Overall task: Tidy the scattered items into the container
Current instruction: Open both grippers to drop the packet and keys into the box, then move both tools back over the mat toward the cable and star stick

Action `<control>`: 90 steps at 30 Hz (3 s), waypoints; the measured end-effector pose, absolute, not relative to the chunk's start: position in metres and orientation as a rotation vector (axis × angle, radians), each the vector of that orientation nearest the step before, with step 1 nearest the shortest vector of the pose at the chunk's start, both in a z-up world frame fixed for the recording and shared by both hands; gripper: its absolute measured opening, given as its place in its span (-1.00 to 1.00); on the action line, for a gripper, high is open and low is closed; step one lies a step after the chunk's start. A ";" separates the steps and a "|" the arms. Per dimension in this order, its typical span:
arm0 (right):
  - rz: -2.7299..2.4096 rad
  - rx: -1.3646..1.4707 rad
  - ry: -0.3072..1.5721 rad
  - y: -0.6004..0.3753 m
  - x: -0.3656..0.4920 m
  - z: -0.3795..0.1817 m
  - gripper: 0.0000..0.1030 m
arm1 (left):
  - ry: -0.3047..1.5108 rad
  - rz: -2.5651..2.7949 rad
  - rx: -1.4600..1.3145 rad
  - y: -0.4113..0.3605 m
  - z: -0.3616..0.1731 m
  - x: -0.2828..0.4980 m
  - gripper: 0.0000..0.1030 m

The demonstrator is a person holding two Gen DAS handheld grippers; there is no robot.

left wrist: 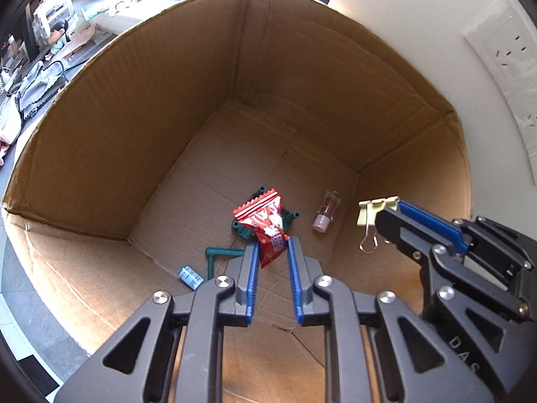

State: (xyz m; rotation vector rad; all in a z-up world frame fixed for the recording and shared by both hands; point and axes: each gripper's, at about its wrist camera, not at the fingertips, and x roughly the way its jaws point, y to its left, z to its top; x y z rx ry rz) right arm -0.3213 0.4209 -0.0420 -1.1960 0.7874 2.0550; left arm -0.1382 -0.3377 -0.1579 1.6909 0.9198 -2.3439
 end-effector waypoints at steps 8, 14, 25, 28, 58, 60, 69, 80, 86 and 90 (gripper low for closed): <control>2.054 -1.178 0.787 0.421 -0.319 -0.039 -0.57 | 0.939 -2.326 1.693 -0.339 -0.159 -0.138 -0.27; 2.025 -1.129 0.784 0.424 -0.304 -0.029 -0.23 | 0.954 -2.335 1.619 -0.343 -0.147 -0.134 0.36; 2.013 -0.962 0.773 0.422 -0.258 0.014 1.00 | 0.918 -2.382 1.518 -0.343 -0.114 -0.127 1.00; 2.015 -0.944 0.762 0.419 -0.247 0.022 1.00 | 0.882 -2.406 1.510 -0.336 -0.103 -0.127 1.00; 1.733 -0.749 0.897 0.378 -0.009 0.018 1.00 | 0.618 -2.783 1.701 -0.125 -0.035 -0.164 1.00; 1.717 -0.737 0.919 0.373 0.005 0.013 1.00 | 0.599 -2.787 1.740 -0.111 -0.039 -0.163 1.00; 1.637 -0.725 1.003 0.346 0.055 -0.024 1.00 | 0.528 -2.782 1.909 -0.057 -0.062 -0.160 1.00; 1.577 -0.732 1.061 0.334 0.090 -0.053 0.56 | 0.459 -2.749 2.064 -0.022 -0.092 -0.158 1.00; 1.568 -0.785 1.110 0.330 0.091 -0.083 0.32 | 0.403 -2.688 2.173 0.001 -0.119 -0.150 0.97; 1.556 -0.801 1.143 0.327 0.097 -0.100 0.31 | 0.382 -2.653 2.234 0.014 -0.134 -0.146 0.79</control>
